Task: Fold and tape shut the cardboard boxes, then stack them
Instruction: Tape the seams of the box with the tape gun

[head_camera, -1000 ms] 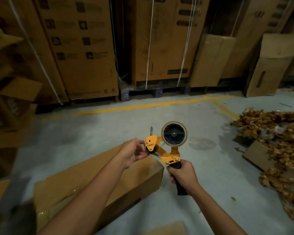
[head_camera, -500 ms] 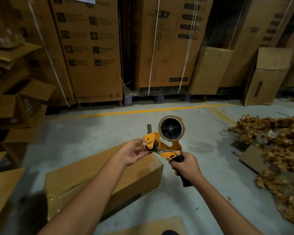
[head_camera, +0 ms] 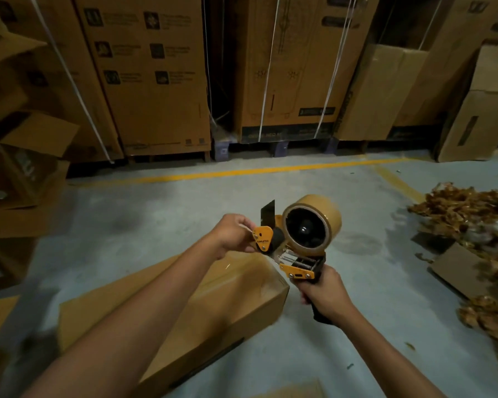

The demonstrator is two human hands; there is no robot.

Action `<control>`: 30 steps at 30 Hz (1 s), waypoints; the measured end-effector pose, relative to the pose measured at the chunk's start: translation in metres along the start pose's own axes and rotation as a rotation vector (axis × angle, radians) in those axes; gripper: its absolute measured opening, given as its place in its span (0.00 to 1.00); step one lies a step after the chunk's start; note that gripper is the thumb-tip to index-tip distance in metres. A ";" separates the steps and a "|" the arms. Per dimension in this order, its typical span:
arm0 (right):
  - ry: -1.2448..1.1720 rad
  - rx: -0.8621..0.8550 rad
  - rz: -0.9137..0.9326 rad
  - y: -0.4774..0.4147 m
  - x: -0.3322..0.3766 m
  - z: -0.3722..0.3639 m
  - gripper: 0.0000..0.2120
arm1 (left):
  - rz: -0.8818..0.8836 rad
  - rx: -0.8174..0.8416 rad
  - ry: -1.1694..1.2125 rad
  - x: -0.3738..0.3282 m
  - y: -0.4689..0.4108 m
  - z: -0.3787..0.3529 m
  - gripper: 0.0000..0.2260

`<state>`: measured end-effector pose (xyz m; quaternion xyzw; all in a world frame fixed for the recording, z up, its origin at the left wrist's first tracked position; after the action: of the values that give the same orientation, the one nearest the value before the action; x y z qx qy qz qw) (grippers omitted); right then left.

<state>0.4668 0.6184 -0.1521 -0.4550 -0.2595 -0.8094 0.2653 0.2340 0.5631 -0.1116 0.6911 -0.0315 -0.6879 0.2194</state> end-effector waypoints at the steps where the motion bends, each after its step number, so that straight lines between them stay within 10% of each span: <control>1: -0.002 0.003 -0.018 -0.010 -0.005 -0.001 0.02 | -0.001 0.007 -0.122 -0.002 -0.014 0.005 0.07; 30: -0.201 0.012 -0.393 -0.174 -0.103 -0.039 0.11 | 0.260 -0.131 -0.619 0.084 -0.274 0.079 0.09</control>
<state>0.3735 0.7385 -0.2905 -0.4726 -0.3731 -0.7946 0.0781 0.0908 0.7607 -0.2817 0.4240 -0.1402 -0.8320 0.3293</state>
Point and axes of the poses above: each hand's wrist, its own y-axis away from the middle knuckle, its own z-axis out of the back of the hand, x = y × z, the point moved 3 cm from there along -y, towards the middle knuckle, and after that the axes turned 11 degrees about x, right-handed, at the moved point
